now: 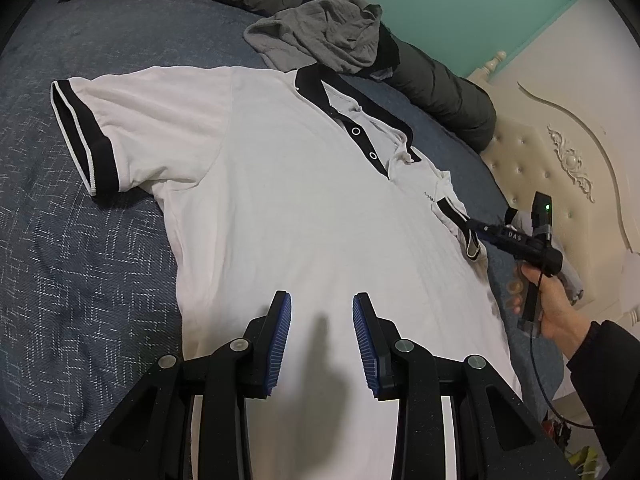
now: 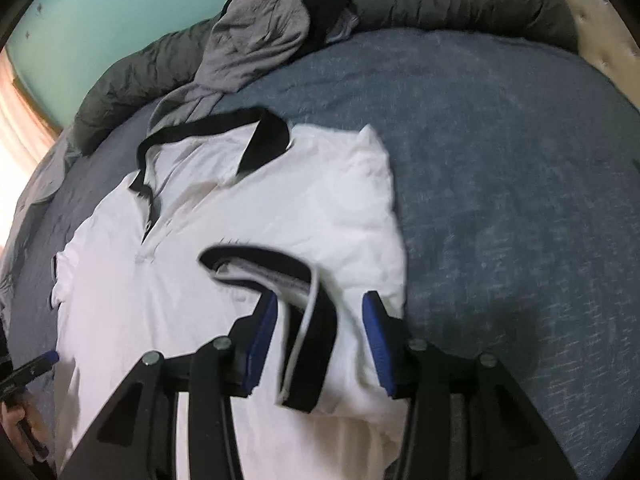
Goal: Fold clothes
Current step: 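Lower the folded sleeve onto the shirt and open the right tool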
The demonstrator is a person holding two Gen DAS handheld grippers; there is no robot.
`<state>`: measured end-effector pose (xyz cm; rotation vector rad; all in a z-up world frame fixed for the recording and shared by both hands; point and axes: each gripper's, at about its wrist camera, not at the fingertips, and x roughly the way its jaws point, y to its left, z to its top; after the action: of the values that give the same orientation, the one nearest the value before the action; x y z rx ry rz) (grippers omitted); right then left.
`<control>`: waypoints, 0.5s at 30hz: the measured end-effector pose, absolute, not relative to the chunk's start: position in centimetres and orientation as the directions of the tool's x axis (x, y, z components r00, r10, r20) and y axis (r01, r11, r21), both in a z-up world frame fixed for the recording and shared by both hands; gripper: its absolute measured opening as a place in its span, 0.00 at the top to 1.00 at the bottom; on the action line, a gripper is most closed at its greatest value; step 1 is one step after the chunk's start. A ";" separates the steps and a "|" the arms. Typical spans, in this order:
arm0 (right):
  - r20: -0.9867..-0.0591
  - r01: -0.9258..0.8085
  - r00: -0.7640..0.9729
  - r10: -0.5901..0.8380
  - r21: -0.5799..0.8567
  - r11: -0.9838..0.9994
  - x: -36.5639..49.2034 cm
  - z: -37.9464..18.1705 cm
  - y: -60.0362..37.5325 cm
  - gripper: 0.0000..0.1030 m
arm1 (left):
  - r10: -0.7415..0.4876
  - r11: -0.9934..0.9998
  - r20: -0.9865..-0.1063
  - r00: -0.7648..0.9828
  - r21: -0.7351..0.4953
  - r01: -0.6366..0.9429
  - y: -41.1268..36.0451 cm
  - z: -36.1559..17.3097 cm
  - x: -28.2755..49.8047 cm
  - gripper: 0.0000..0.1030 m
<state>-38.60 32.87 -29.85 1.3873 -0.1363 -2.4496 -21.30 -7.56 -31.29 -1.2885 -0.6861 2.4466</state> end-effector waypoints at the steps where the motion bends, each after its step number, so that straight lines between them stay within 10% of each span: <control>1: -0.820 0.241 -0.467 -0.331 0.242 -0.940 -38.4 -30.0 32.7 0.65 | 0.461 -0.844 -0.691 -0.557 -0.536 -0.034 -7.6 -31.3 -21.3 0.66; 6: -0.818 0.337 -0.431 -0.380 0.244 -0.909 -37.1 -29.9 31.7 0.87 | 0.466 -0.842 -0.690 -0.554 -0.539 -0.037 -7.4 -31.3 -21.3 0.65; 15: -0.891 0.514 -0.278 -0.358 0.177 -0.840 -34.9 -31.0 28.3 0.88 | 0.467 -0.842 -0.691 -0.552 -0.538 -0.039 -7.3 -31.3 -21.3 0.65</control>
<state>-34.86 28.35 -30.98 1.4382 0.1953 -2.1414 -21.29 -7.30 -31.34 -1.2913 -0.6852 2.4371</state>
